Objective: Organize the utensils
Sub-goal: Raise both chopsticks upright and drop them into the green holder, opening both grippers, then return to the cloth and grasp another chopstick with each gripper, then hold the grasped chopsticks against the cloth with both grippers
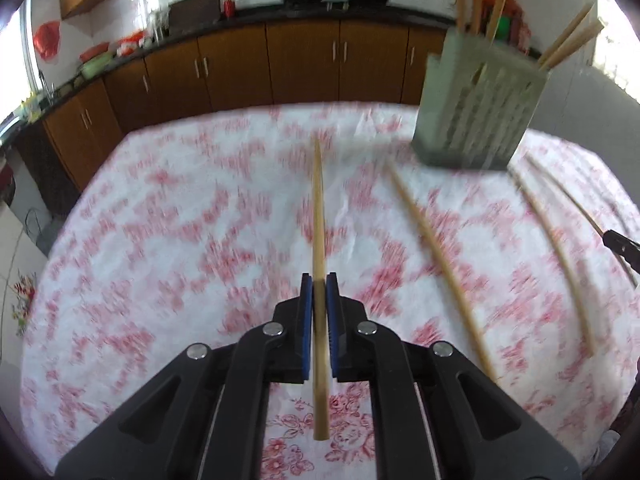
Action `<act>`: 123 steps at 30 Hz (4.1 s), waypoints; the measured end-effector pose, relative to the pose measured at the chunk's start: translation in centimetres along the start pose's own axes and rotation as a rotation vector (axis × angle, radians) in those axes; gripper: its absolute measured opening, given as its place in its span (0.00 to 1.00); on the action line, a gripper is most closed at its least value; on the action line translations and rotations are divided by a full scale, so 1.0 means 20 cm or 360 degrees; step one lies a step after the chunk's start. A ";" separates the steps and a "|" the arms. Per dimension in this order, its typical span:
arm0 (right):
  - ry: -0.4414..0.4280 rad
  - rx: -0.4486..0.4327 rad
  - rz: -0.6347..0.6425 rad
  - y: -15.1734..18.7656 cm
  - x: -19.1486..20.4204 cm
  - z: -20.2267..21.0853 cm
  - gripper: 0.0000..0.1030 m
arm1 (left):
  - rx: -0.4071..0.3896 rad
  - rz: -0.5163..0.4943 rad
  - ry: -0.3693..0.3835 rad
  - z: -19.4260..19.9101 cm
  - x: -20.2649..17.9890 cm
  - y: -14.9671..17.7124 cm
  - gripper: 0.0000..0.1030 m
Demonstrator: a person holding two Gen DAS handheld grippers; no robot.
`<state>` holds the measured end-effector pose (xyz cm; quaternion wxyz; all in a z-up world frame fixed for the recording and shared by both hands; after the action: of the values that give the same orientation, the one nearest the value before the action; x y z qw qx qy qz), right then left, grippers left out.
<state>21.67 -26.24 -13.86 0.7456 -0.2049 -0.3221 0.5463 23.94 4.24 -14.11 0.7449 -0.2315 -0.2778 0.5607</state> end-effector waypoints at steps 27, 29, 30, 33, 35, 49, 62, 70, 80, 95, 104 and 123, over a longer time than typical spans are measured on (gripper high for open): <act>-0.0548 -0.0741 0.0010 -0.73 0.42 0.81 0.08 | -0.0825 -0.0029 0.0278 0.91 -0.24 -0.87 0.08; -0.0590 -0.0822 0.0011 -0.79 0.47 0.87 0.08 | -0.0905 -0.0014 0.0280 0.97 -0.27 -0.94 0.08; -0.0602 -0.0847 0.0009 -0.80 0.48 0.89 0.08 | -0.0935 -0.0005 0.0279 0.99 -0.28 -0.98 0.08; -0.0627 -0.0964 0.0007 -0.88 0.53 0.94 0.08 | -0.1027 0.0024 0.0240 1.02 -0.30 -1.08 0.08; -0.0625 -0.1014 0.0007 -0.92 0.54 0.93 0.08 | -0.1051 0.0025 0.0189 1.00 -0.31 -1.13 0.08; -0.0492 -0.0831 0.0051 -0.90 0.60 0.48 0.09 | -0.0875 -0.0008 0.0177 0.56 -0.39 -1.16 0.08; -0.0446 -0.0915 0.0010 -0.80 0.41 0.78 0.42 | -0.0962 0.0093 0.0171 0.78 -0.23 -1.03 0.27; -0.0216 -0.0239 0.0040 -0.27 0.19 0.25 0.40 | -0.0467 0.0159 0.0100 0.45 -0.12 -0.45 0.35; -0.0296 0.0241 0.0061 0.24 0.33 -0.06 0.26 | -0.0028 0.0120 0.0239 0.08 -0.36 0.02 0.34; -0.0135 0.0195 0.0126 0.26 0.25 -0.10 0.08 | 0.0137 0.0038 0.0149 -0.07 -0.44 0.08 0.09; 0.0004 0.0131 0.0036 0.10 0.06 -0.20 0.07 | 0.0152 0.0034 0.0030 -0.22 -0.19 -0.04 0.09; 0.0031 0.0134 0.0063 0.04 0.07 -0.28 0.08 | 0.0104 0.0113 0.0071 -0.28 -0.11 -0.09 0.12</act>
<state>25.34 -24.42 -17.90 0.7458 -0.1849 -0.2874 0.5719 28.41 1.44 -17.41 0.7377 -0.2294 -0.2342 0.5902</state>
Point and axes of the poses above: each gripper's, at about its wrist camera, not at the fingertips, and z roughly against the way its jaws point, x to its left, y to its underside, the point moved 10 cm from there along -z, roughly the way its jaws point, and after that the axes turned 11 degrees about -z, right-handed, at the moved point
